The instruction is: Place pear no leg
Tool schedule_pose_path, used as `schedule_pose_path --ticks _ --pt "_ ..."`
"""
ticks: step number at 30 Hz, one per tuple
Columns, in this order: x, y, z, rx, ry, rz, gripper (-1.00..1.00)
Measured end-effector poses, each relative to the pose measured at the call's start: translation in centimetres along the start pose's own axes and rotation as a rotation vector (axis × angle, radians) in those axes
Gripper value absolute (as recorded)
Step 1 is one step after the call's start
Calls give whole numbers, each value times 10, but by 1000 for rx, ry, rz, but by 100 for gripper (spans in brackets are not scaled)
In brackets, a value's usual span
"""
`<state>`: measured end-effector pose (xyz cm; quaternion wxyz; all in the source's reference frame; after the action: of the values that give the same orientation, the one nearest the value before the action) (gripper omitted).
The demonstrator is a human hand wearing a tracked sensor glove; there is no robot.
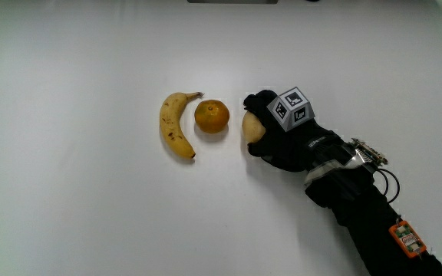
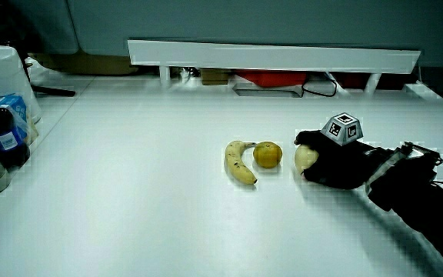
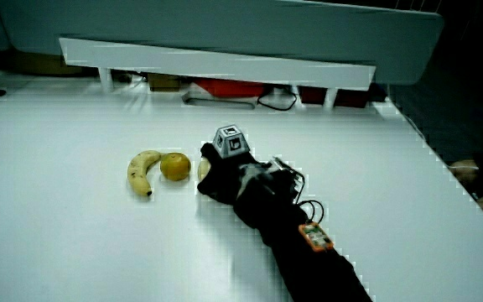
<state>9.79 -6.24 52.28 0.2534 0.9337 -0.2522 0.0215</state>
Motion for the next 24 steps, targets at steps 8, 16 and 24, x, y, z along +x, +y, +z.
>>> schedule_pose_path --ticks 8,16,24 --pt "-2 1 -3 -97 -40 2 -100" --pt "5 -6 4 -63 17 0 -100" --pt "32 -25 4 -52 126 58 -100"
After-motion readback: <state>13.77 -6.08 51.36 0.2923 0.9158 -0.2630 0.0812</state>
